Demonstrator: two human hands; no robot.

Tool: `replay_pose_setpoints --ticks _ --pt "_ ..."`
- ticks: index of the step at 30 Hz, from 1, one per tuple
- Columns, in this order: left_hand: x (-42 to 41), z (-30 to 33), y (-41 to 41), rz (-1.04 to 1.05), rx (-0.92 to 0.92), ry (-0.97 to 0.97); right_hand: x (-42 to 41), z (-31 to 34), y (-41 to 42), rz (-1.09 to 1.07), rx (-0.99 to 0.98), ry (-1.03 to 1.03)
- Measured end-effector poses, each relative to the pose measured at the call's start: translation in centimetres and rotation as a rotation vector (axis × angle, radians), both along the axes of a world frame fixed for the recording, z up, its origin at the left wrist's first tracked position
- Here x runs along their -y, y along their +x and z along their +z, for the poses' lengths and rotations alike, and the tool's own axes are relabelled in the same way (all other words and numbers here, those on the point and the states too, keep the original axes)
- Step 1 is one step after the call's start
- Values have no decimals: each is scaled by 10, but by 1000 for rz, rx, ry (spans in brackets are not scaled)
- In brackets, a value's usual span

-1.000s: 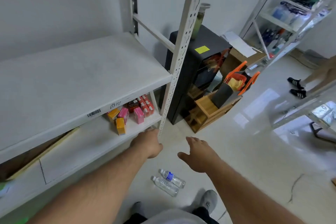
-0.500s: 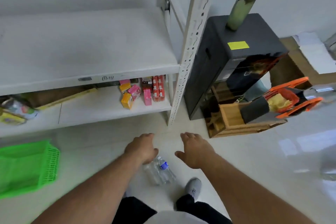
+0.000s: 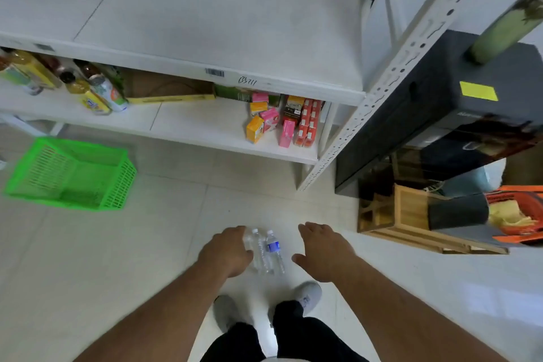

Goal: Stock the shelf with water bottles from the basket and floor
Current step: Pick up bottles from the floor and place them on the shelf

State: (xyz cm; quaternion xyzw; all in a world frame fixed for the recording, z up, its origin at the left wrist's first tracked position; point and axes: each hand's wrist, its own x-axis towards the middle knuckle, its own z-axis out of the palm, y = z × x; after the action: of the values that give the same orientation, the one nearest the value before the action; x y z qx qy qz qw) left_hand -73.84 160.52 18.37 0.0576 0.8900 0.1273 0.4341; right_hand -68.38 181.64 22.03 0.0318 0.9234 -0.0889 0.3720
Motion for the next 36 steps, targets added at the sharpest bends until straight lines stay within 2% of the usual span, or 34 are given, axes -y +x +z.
replay_pose_setpoints --ticks 7,12,18,25,30,36 --pt "43 -61 9 202 97 61 28 -55 -7 -29 98 -1" --pt "53 -138 16 411 158 125 29 -136 -26 -59 155 -29" --pt "32 -288 30 683 246 169 7 -294 -50 -212 261 -95" --pt "-11 -495 42 907 255 168 -14 -511 -62 -633 301 -237" --pt "-30 -626 52 951 258 152 -17 -649 -53 -766 323 -295" --pt "-46 -722 63 930 226 129 -21 -745 -45 -825 251 -327"
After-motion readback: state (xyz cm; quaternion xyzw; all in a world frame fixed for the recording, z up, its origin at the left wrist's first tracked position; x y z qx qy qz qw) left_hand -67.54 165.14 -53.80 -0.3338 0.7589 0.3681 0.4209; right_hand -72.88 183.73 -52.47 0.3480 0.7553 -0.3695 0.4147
